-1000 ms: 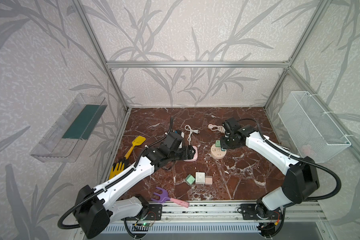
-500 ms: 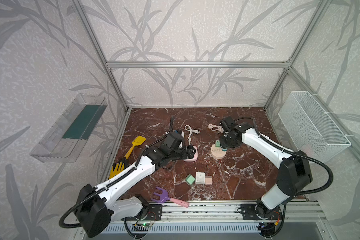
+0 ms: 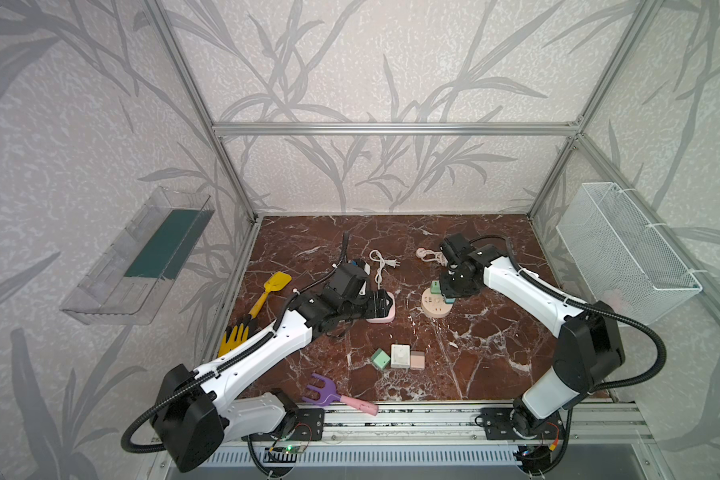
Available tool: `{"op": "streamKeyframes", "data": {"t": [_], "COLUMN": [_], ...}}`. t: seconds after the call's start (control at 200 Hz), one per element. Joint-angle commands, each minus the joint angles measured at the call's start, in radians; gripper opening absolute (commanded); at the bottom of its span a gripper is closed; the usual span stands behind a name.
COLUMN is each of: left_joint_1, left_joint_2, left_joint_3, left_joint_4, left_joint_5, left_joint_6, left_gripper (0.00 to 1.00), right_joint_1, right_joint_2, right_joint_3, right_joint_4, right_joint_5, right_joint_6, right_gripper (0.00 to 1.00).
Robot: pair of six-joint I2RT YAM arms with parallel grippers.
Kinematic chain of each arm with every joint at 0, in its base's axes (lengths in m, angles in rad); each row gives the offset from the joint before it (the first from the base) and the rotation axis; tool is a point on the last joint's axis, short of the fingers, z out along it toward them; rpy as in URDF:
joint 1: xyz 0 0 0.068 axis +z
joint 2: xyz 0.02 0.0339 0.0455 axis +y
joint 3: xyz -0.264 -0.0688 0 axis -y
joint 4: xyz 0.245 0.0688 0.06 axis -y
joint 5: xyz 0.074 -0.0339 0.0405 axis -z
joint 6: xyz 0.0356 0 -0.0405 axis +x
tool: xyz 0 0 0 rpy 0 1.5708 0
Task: Insert the plug
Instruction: 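Carry the teal adapter over the round peach strip with the right gripper, then align the teal adapter prongs beside the mint adapter, right gripper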
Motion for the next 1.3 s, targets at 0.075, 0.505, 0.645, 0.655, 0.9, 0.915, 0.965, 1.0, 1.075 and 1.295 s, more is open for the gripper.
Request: {"op": "streamKeyframes", "data": {"t": [0.075, 0.505, 0.645, 0.655, 0.9, 0.915, 0.965, 1.0, 1.075, 1.295], "left_joint_1": [-0.005, -0.003, -0.004, -0.004, -0.004, -0.003, -0.003, -0.004, -0.003, -0.002], "left_joint_2": [-0.012, -0.029, -0.037, -0.037, -0.025, -0.024, -0.022, -0.02, -0.02, -0.02], "left_joint_3": [-0.007, -0.013, -0.024, -0.024, -0.018, -0.019, -0.017, -0.016, -0.016, -0.019], "left_joint_4": [0.008, -0.002, 0.005, 0.004, 0.006, 0.005, 0.006, 0.004, 0.003, 0.007], "left_joint_5": [-0.003, -0.018, -0.026, -0.027, -0.025, -0.025, -0.024, -0.022, -0.023, -0.024], "left_joint_6": [0.012, 0.012, 0.007, 0.007, 0.007, 0.007, 0.009, 0.009, 0.007, -0.002], "left_gripper": [0.86, 0.86, 0.86, 0.86, 0.86, 0.86, 0.86, 0.86, 0.86, 0.86], "right_joint_1": [-0.007, -0.013, -0.017, -0.017, -0.025, -0.025, -0.028, -0.03, -0.033, -0.035], "right_joint_2": [0.012, 0.047, 0.094, 0.096, 0.122, 0.123, 0.126, 0.128, 0.135, 0.092], "right_joint_3": [0.004, -0.008, 0.015, 0.016, 0.017, 0.015, 0.01, 0.007, 0.002, -0.045], "right_joint_4": [-0.01, 0.038, 0.038, 0.038, 0.056, 0.058, 0.067, 0.072, 0.077, 0.111], "right_joint_5": [0.0, 0.011, 0.017, 0.016, 0.029, 0.028, 0.03, 0.029, 0.035, 0.021], "right_joint_6": [0.012, 0.016, 0.009, 0.009, 0.014, 0.014, 0.017, 0.018, 0.026, 0.035], "right_gripper": [0.0, 0.0, 0.0, 0.0, 0.0, 0.0, 0.0, 0.0, 0.0, 0.0]}}
